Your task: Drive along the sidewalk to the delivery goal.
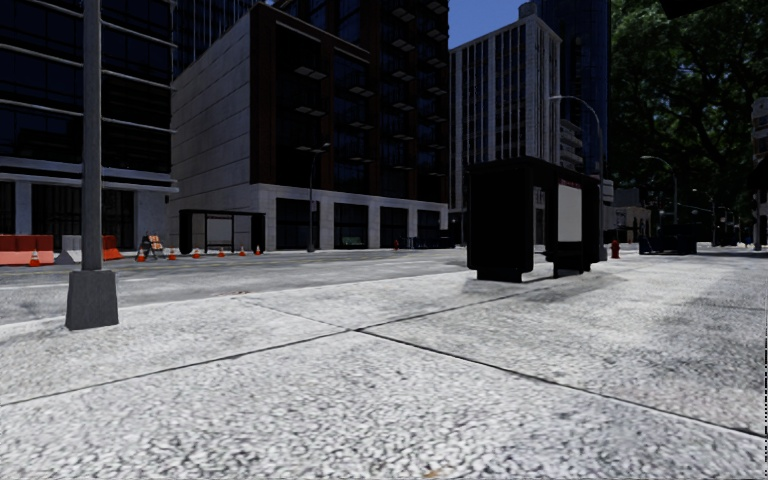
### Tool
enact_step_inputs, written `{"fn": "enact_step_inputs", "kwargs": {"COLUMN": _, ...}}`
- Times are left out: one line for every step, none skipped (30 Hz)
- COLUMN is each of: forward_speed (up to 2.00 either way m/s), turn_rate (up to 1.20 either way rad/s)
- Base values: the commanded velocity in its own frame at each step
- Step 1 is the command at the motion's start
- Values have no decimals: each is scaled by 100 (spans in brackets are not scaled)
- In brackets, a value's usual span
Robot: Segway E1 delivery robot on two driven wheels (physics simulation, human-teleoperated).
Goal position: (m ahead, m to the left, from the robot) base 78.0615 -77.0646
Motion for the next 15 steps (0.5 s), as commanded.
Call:
{"fn": "enact_step_inputs", "kwargs": {"forward_speed": 122, "turn_rate": 8}}
{"fn": "enact_step_inputs", "kwargs": {"forward_speed": 122, "turn_rate": 3}}
{"fn": "enact_step_inputs", "kwargs": {"forward_speed": 122, "turn_rate": 3}}
{"fn": "enact_step_inputs", "kwargs": {"forward_speed": 122, "turn_rate": 0}}
{"fn": "enact_step_inputs", "kwargs": {"forward_speed": 122, "turn_rate": 0}}
{"fn": "enact_step_inputs", "kwargs": {"forward_speed": 122, "turn_rate": 0}}
{"fn": "enact_step_inputs", "kwargs": {"forward_speed": 122, "turn_rate": 0}}
{"fn": "enact_step_inputs", "kwargs": {"forward_speed": 122, "turn_rate": 0}}
{"fn": "enact_step_inputs", "kwargs": {"forward_speed": 122, "turn_rate": 0}}
{"fn": "enact_step_inputs", "kwargs": {"forward_speed": 122, "turn_rate": 0}}
{"fn": "enact_step_inputs", "kwargs": {"forward_speed": 122, "turn_rate": 0}}
{"fn": "enact_step_inputs", "kwargs": {"forward_speed": 122, "turn_rate": 0}}
{"fn": "enact_step_inputs", "kwargs": {"forward_speed": 122, "turn_rate": 0}}
{"fn": "enact_step_inputs", "kwargs": {"forward_speed": 122, "turn_rate": 0}}
{"fn": "enact_step_inputs", "kwargs": {"forward_speed": 122, "turn_rate": 0}}
